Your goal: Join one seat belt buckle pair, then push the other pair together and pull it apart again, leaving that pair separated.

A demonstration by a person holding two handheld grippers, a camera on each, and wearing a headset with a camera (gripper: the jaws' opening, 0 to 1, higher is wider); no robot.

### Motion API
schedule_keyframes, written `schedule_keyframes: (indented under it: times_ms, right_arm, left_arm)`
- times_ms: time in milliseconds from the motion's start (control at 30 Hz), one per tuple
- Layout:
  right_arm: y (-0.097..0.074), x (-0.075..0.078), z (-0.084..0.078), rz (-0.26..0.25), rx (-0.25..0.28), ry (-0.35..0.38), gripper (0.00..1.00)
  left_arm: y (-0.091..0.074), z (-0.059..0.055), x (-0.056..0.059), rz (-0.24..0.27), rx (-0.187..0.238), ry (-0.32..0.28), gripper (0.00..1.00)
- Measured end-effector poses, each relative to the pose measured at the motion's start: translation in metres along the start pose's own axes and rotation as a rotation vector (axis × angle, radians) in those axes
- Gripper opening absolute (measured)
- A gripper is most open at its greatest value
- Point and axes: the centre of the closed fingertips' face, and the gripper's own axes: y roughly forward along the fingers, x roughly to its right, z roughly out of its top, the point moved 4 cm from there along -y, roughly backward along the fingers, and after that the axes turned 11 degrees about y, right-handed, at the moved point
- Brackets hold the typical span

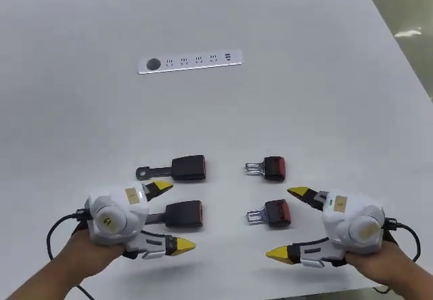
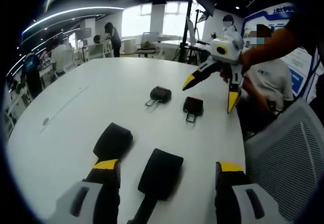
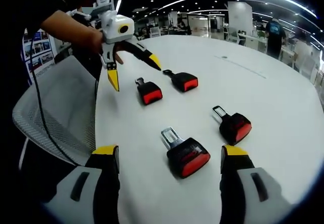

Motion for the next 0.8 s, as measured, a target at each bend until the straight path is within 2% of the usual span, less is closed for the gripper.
schedule_keyframes:
  times_ms: [167,300,433,567,667,700,800]
  right_arm:
    - [0.011,0.005,-0.004,0.039,-0.043,-0.025,0.81]
    - [0.015,0.009,-0.007,0.068,-0.073,-0.037,0.76]
    - [0.018,0.017,-0.012,0.074,-0.104,-0.051,0.74]
    - [0.022,0.017,-0.014,0.079,-0.128,-0.086,0.71]
    - [0.023,0.016,-0.012,0.089,-0.136,-0.087,0.69]
    - [0.024,0.017,-0.012,0.087,-0.149,-0.110,0.68]
    - [0.026,0.019,-0.014,0.090,-0.168,-0.116,0.64]
  left_arm:
    - [0.010,-0.011,-0.007,-0.026,-0.025,0.013,0.73]
    - [0.013,-0.014,-0.007,-0.048,-0.020,0.032,0.67]
    - [0.017,-0.025,-0.006,-0.070,-0.051,0.056,0.60]
    - [0.021,-0.027,-0.004,-0.089,-0.051,0.081,0.55]
    - [0.024,-0.034,-0.004,-0.105,-0.077,0.108,0.55]
    - [0.025,-0.035,-0.005,-0.107,-0.078,0.114,0.53]
    - [0.027,-0.038,-0.005,-0.120,-0.084,0.121,0.49]
